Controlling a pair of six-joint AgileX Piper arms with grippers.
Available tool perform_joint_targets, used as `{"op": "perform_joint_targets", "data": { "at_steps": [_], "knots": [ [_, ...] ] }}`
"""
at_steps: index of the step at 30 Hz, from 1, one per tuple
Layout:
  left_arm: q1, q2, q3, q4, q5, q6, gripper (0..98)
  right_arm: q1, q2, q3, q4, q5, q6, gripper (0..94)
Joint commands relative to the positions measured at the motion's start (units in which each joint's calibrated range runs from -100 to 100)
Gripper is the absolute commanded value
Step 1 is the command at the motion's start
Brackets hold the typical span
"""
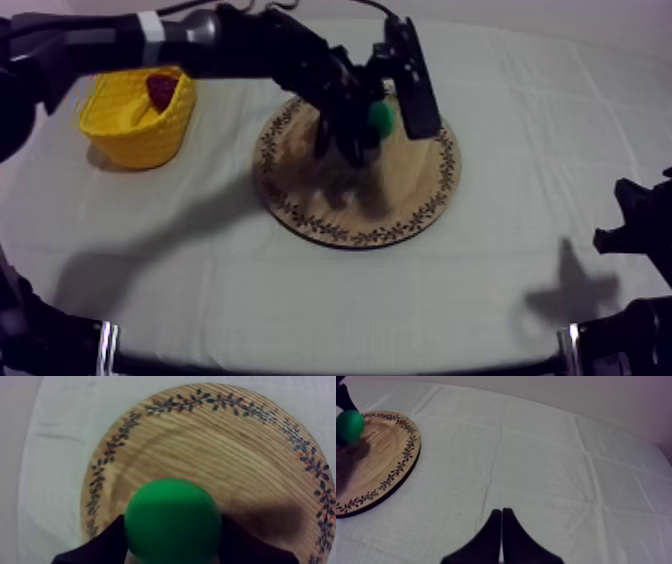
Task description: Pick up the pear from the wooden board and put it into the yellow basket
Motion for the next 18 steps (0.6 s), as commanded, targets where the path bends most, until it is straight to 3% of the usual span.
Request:
{"op": "perform_joint_targets", "data": {
  "at_steps": [1, 8, 18],
  "knots": [
    [-1.1, -4.4, 1.4, 0.06, 1.5, 0.1, 41.4, 0.0, 0.0, 0.1, 0.0, 0.0, 0.0, 0.5],
    [-5.7, -18.1, 9.6, -0.05, 8.3, 1.8, 40.3, 0.0, 0.0, 0.1, 0.0, 0.0, 0.0, 0.5],
    [-15.9, -37.3, 22.7, -0.74, 18.8, 3.2, 39.1, 0.0, 0.0, 0.1, 0.0, 0.0, -0.1, 0.5]
  ]
}}
